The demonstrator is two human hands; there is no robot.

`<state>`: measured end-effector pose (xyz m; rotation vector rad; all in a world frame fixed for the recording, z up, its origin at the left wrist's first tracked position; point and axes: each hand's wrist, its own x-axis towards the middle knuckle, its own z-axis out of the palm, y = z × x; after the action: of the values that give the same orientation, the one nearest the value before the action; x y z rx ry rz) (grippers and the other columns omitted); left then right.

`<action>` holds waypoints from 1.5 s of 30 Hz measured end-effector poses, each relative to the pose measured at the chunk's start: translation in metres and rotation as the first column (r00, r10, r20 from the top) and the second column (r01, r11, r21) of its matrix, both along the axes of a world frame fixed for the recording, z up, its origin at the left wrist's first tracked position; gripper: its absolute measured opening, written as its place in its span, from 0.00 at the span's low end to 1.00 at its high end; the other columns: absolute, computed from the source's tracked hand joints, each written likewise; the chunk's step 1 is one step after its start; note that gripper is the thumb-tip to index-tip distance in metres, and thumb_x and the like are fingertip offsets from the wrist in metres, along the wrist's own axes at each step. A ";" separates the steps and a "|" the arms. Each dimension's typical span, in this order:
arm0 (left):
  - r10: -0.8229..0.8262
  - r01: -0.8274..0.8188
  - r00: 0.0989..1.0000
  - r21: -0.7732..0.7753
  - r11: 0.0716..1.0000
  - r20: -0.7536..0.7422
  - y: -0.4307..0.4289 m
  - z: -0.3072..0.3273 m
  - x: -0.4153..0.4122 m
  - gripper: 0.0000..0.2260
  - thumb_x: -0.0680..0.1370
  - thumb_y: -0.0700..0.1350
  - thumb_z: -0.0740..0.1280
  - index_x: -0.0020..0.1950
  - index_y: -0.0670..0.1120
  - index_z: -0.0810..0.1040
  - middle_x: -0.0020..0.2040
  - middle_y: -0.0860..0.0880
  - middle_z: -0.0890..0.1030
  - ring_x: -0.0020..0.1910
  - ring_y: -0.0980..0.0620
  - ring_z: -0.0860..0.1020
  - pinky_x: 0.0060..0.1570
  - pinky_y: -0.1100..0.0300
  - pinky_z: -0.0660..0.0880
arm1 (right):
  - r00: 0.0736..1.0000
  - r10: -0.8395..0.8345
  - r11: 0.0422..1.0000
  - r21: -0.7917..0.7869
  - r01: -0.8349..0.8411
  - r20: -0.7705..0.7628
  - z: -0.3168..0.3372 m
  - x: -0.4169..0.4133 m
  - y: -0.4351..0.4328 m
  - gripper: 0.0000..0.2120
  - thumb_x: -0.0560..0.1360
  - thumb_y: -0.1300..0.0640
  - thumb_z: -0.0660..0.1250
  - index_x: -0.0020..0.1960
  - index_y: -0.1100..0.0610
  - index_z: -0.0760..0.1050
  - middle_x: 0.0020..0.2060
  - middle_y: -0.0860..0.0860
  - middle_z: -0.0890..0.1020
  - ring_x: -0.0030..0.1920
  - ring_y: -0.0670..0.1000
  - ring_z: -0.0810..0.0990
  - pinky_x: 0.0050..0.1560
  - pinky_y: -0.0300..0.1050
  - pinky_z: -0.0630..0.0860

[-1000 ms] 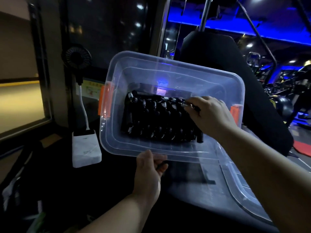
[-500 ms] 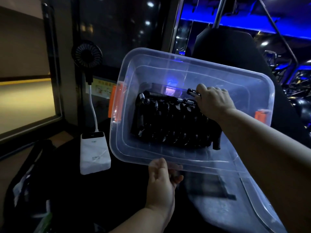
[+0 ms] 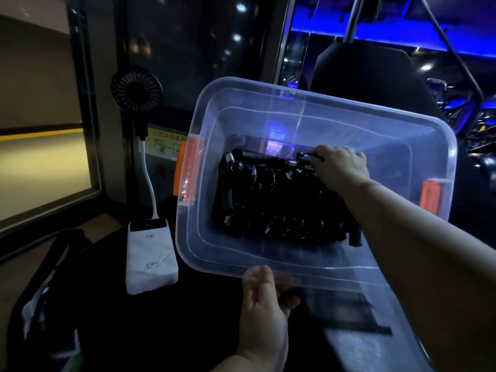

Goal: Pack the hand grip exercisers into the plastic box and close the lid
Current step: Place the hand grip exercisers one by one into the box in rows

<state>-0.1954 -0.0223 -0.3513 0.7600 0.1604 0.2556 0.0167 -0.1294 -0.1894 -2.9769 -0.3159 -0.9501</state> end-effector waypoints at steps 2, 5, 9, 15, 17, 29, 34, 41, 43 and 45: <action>-0.001 0.001 1.000 0.001 1.000 0.000 0.000 0.000 0.001 0.10 0.81 0.47 0.56 0.51 0.41 0.70 0.35 0.45 0.82 0.32 0.55 0.80 0.32 0.62 0.74 | 1.000 -0.025 0.999 0.024 0.025 -0.011 -0.001 0.002 0.001 0.17 0.79 0.42 0.55 0.62 0.49 0.72 0.58 0.57 0.79 0.62 0.59 0.72 0.61 0.55 0.62; 0.008 -0.008 1.000 0.015 1.000 0.006 0.000 0.000 0.003 0.10 0.81 0.47 0.55 0.52 0.41 0.70 0.36 0.45 0.82 0.33 0.55 0.80 0.33 0.61 0.74 | 0.999 -0.036 0.998 0.057 0.036 0.002 -0.002 0.001 0.002 0.19 0.78 0.40 0.56 0.61 0.50 0.72 0.58 0.57 0.77 0.62 0.60 0.71 0.60 0.57 0.62; 0.019 -0.019 1.000 0.020 1.000 0.003 0.000 -0.002 0.003 0.10 0.81 0.47 0.55 0.52 0.41 0.71 0.39 0.43 0.82 0.36 0.53 0.81 0.34 0.63 0.75 | 0.999 -0.041 0.996 0.076 0.039 0.015 -0.004 -0.004 0.003 0.21 0.76 0.38 0.57 0.62 0.50 0.71 0.60 0.57 0.76 0.63 0.59 0.69 0.62 0.58 0.61; 0.023 -0.023 1.000 0.071 0.997 -0.001 0.000 -0.005 0.003 0.11 0.82 0.50 0.55 0.51 0.45 0.72 0.38 0.46 0.83 0.37 0.54 0.81 0.37 0.62 0.75 | 0.997 -0.015 0.989 0.144 0.005 0.070 -0.011 -0.019 -0.002 0.24 0.74 0.38 0.61 0.64 0.51 0.69 0.63 0.57 0.72 0.67 0.60 0.64 0.63 0.59 0.60; 0.026 -0.026 1.000 0.075 0.997 -0.010 0.000 -0.003 0.002 0.11 0.82 0.51 0.55 0.51 0.45 0.72 0.38 0.46 0.83 0.38 0.54 0.81 0.38 0.60 0.75 | 0.997 -0.013 0.986 0.167 0.001 0.072 -0.013 -0.027 -0.006 0.25 0.74 0.36 0.61 0.64 0.51 0.69 0.65 0.56 0.70 0.68 0.60 0.62 0.64 0.58 0.60; 0.091 -0.088 0.996 0.101 0.991 -0.026 -0.003 0.007 -0.002 0.09 0.83 0.48 0.55 0.49 0.45 0.70 0.34 0.47 0.83 0.36 0.53 0.81 0.39 0.58 0.74 | 0.904 0.191 0.939 0.198 -0.282 0.382 -0.041 -0.118 -0.070 0.20 0.75 0.45 0.62 0.58 0.58 0.77 0.55 0.57 0.78 0.59 0.60 0.72 0.62 0.51 0.64; 0.121 -0.119 0.993 0.077 0.990 -0.014 -0.005 0.010 -0.002 0.09 0.83 0.47 0.54 0.47 0.46 0.70 0.33 0.46 0.81 0.35 0.54 0.81 0.36 0.60 0.75 | 0.832 0.121 0.867 0.350 -0.354 0.541 -0.062 -0.148 -0.122 0.14 0.77 0.52 0.60 0.53 0.62 0.77 0.49 0.58 0.79 0.52 0.58 0.73 0.56 0.49 0.66; 0.131 -0.130 0.991 0.099 0.987 -0.007 -0.008 0.009 -0.002 0.09 0.83 0.48 0.54 0.48 0.46 0.69 0.36 0.45 0.80 0.38 0.51 0.79 0.39 0.58 0.73 | 0.977 -0.185 0.859 0.466 0.212 -0.103 -0.107 -0.124 -0.203 0.16 0.78 0.49 0.60 0.59 0.57 0.75 0.59 0.61 0.76 0.62 0.62 0.70 0.62 0.52 0.64; 0.133 -0.132 0.991 0.108 0.985 -0.004 -0.008 0.008 -0.001 0.09 0.83 0.48 0.54 0.50 0.45 0.69 0.36 0.46 0.81 0.38 0.52 0.79 0.39 0.59 0.73 | 0.918 -0.230 0.867 0.361 0.344 -0.323 -0.118 -0.119 -0.215 0.20 0.78 0.43 0.57 0.64 0.53 0.72 0.65 0.59 0.73 0.66 0.61 0.67 0.64 0.55 0.65; 0.138 -0.137 0.990 0.120 0.983 -0.001 -0.009 0.008 0.000 0.09 0.83 0.49 0.54 0.50 0.46 0.69 0.34 0.47 0.81 0.37 0.53 0.80 0.39 0.59 0.74 | 0.861 -0.231 0.867 0.305 0.394 -0.454 -0.129 -0.118 -0.223 0.24 0.78 0.39 0.56 0.69 0.50 0.67 0.71 0.55 0.66 0.71 0.58 0.63 0.67 0.58 0.62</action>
<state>-0.1957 -0.0313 -0.3438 0.8708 0.2081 0.3953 -0.1017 -0.3522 -0.3188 -2.7843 0.3485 -0.3161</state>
